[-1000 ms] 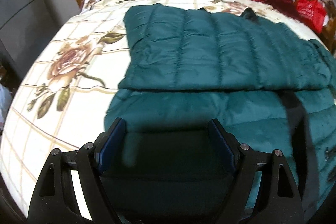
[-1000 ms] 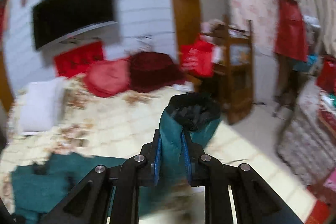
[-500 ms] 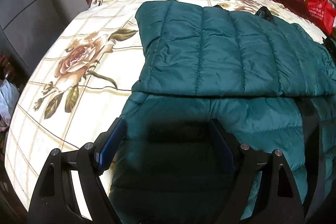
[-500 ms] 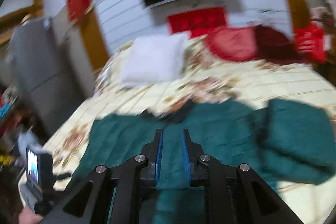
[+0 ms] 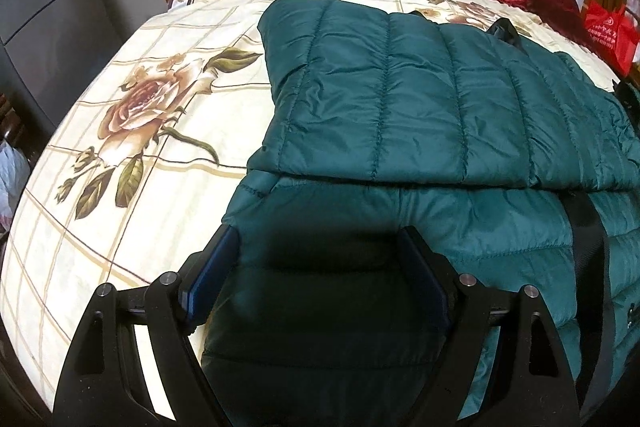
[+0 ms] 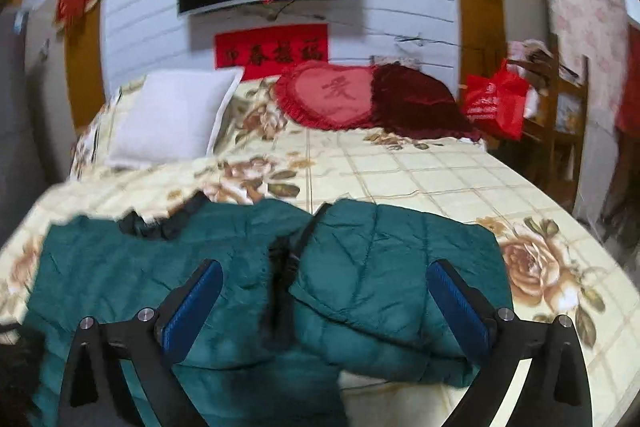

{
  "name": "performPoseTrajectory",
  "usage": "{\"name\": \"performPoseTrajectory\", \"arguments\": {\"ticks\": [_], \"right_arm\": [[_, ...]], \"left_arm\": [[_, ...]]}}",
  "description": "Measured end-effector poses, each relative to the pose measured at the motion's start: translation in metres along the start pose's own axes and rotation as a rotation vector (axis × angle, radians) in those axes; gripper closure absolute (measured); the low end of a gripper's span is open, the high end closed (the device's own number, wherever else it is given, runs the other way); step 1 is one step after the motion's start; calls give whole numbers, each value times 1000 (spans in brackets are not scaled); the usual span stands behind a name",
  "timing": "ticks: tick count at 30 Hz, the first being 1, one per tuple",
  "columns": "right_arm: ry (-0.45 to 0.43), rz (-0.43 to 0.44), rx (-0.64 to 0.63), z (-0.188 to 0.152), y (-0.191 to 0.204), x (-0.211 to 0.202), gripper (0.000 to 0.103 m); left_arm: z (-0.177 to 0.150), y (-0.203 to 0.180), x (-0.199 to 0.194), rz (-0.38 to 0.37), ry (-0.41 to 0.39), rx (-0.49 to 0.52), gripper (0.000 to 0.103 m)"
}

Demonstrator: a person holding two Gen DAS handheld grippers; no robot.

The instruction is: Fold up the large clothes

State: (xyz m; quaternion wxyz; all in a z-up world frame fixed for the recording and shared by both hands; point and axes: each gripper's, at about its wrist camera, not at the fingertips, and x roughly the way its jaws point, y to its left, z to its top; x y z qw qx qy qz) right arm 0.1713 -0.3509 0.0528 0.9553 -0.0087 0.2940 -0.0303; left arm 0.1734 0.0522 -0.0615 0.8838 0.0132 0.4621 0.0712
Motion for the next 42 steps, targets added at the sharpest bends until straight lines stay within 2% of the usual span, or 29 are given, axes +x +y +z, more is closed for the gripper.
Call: {"name": "performPoseTrajectory", "arguments": {"ticks": [2,5,6,8,9,10,11,12,16,21,24,27,34,36,38,41,42], "right_arm": [[30,-3,-43,-3,4,17,1],[192,-6,-33,-16,0,58,3],[231,-48,-15,-20,-4,68,13],[245,-68,61,-20,-16,74,22],[243,-72,88,-19,-22,74,29],[243,-81,116,-19,-28,74,43],[240,-74,136,-20,-33,71,52],[225,-65,155,-19,-37,68,71],[115,-45,202,-3,-41,36,83],[-34,78,178,26,-6,-17,85],[-55,175,138,29,28,-31,85],[-36,275,98,22,64,-36,85],[103,516,10,-16,139,-7,85],[173,508,-16,-29,148,10,84],[266,497,-3,-36,151,27,74],[272,543,59,-35,139,25,50],[271,526,68,-33,137,21,29]], "left_arm": [[0,0,1,-1,-1,-2,19],[1,1,2,-3,3,-12,16],[1,2,3,-8,5,-17,16],[2,3,4,-18,10,-26,15],[2,4,4,-19,11,-27,15],[2,4,4,-20,11,-28,15],[2,4,4,-20,10,-28,15],[2,4,4,-20,10,-27,15],[2,4,4,-22,12,-30,15],[2,4,4,-19,10,-28,15],[2,4,4,-19,9,-28,15],[2,4,4,-19,9,-29,15],[2,4,4,-24,10,-33,15],[2,4,4,-24,10,-33,15],[2,2,1,-29,-3,-28,15],[3,-2,-11,-73,-56,-12,15],[4,-3,-16,-90,-75,-4,15]]}}
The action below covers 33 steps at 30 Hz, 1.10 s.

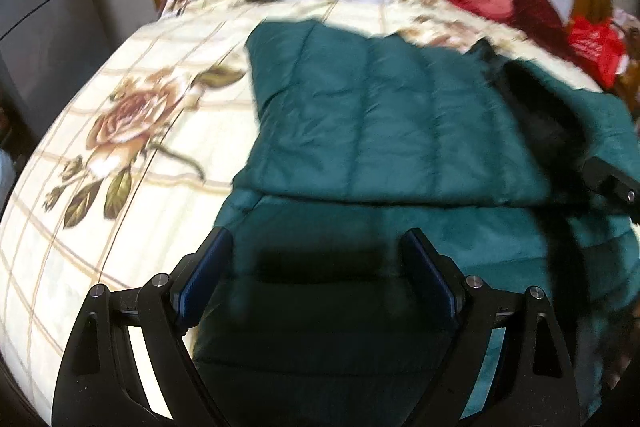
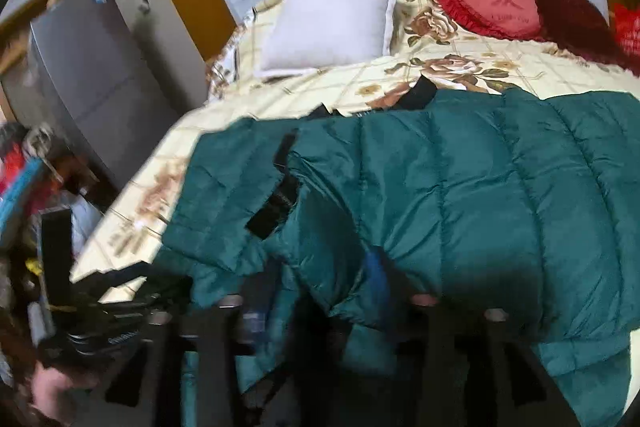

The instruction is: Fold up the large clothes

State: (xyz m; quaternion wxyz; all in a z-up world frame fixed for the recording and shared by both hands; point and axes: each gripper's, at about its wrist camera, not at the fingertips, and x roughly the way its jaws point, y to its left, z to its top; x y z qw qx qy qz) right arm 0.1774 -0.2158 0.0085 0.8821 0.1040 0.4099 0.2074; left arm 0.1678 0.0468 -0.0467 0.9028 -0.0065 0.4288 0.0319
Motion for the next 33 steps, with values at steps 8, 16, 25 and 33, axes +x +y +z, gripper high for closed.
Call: {"name": "performPoseTrajectory", "arguments": {"ticks": [8,16,25,33], "right_arm": [[63,-372,-93,-20,18,-53,19],[229,-461,-86,-62,-14,-68,19],[274,-386,-26,-75,-43,-63,8],[271,-370,-9,-67,-58,-68,7]], "left_arm": [[12,-35,-34,-215,-69,32,15],[52,-120,-42,-321,-99,150,15],[60,-147,8,-287,56,102,92],[58,-132,-63,-350,-103,99,97]]}}
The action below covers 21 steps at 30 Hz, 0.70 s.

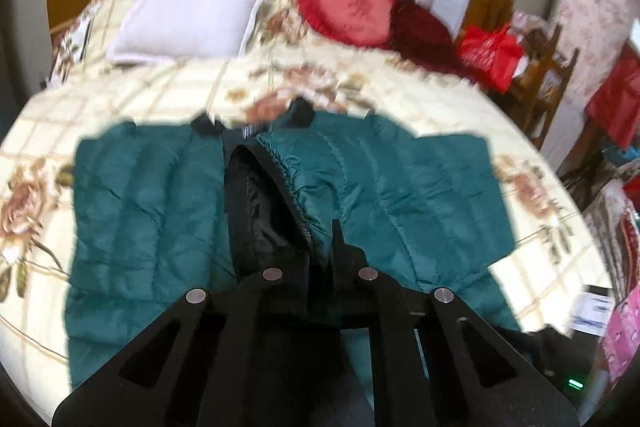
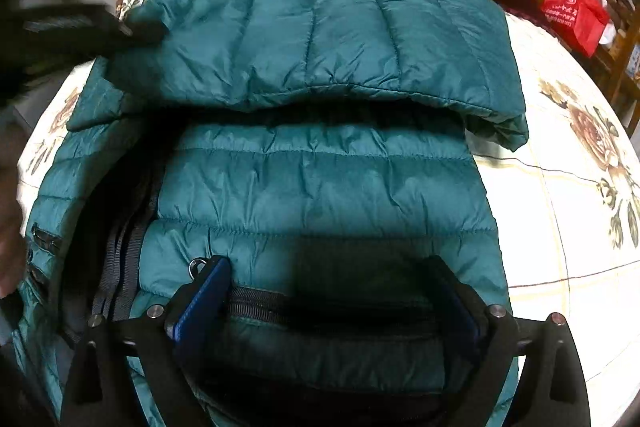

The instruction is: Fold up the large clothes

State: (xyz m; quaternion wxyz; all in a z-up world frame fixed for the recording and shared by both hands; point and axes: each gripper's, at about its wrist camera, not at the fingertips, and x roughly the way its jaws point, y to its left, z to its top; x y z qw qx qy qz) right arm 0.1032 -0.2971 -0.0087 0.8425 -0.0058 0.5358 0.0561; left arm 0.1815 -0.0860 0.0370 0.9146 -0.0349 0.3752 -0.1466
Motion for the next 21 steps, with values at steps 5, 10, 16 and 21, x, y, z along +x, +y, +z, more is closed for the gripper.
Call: {"name": "performPoseTrajectory", "arguments": {"ticks": [5,10,16,21], "right_arm": [[-6,-11,9,-8,2,0,3],[-20,-23,8,-15,5,-2,0],[-3,-6,11,-17,6,-5,0],[-143,-25,76,-2,-15,-36,1]], "left_arm": [[16,26,-63,7,-91,22,97],[17,78,-88,103,-115,11,97],[-17,142,-53,154,19,-55,95],[-47,171,-40,103,54,-175,92]]}}
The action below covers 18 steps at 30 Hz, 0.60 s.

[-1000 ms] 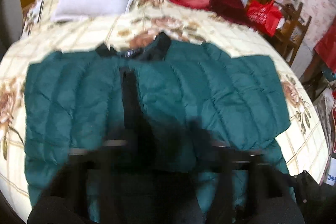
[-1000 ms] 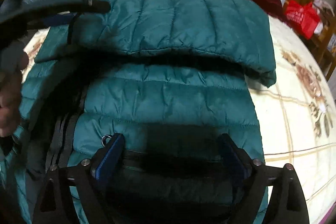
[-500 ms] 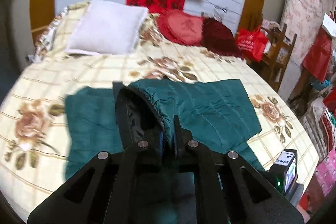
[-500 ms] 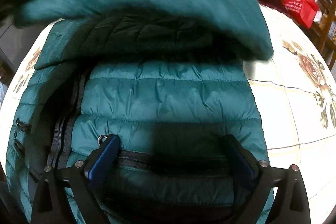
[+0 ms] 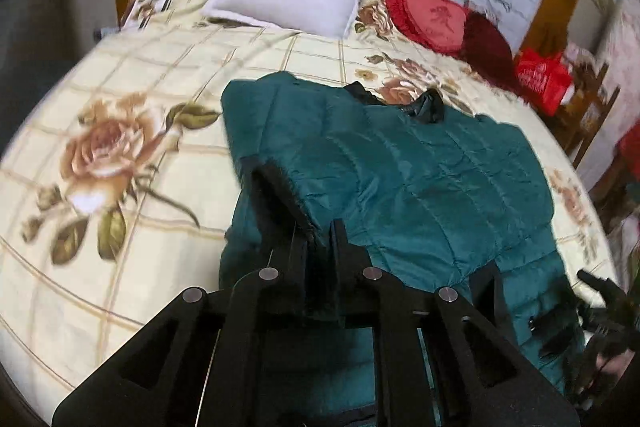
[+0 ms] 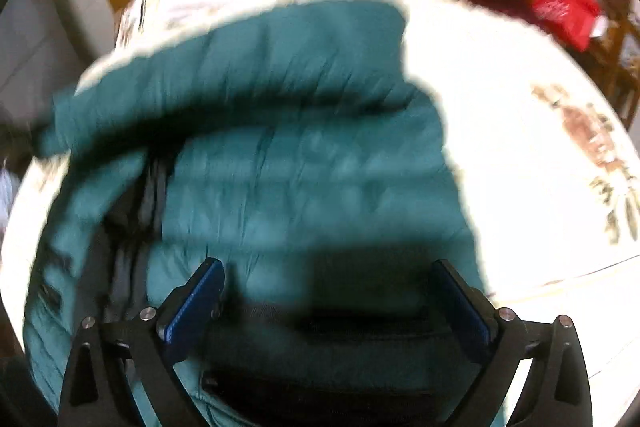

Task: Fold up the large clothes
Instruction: 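Fold the hem with the left gripper up over the collar half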

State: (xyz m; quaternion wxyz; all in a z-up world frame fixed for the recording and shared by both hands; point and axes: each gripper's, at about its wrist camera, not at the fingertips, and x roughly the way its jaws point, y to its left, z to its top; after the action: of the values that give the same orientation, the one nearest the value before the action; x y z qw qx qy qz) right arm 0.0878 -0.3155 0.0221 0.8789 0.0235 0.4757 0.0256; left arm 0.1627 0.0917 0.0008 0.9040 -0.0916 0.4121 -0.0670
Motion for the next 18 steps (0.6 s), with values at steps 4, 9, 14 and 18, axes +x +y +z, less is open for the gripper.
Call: {"name": "performPoseTrajectory", "arguments": {"ticks": [4,9,14,18], "right_arm": [[-179,-40,94,26,-26,-24,1],[-354,-5,117,60,-31,-30,10],[-343,78,11,87,-7,-7,51],[-280,125,-87,97,11,28,60]], "left_arm": [[-9,5,-22,76,-106,-41,90],[-3,-21,-48,79,-238,-22,90],[-6,-52,-11,72,-202,113,90],[-11,-29,40,107,-54,16,90]]}}
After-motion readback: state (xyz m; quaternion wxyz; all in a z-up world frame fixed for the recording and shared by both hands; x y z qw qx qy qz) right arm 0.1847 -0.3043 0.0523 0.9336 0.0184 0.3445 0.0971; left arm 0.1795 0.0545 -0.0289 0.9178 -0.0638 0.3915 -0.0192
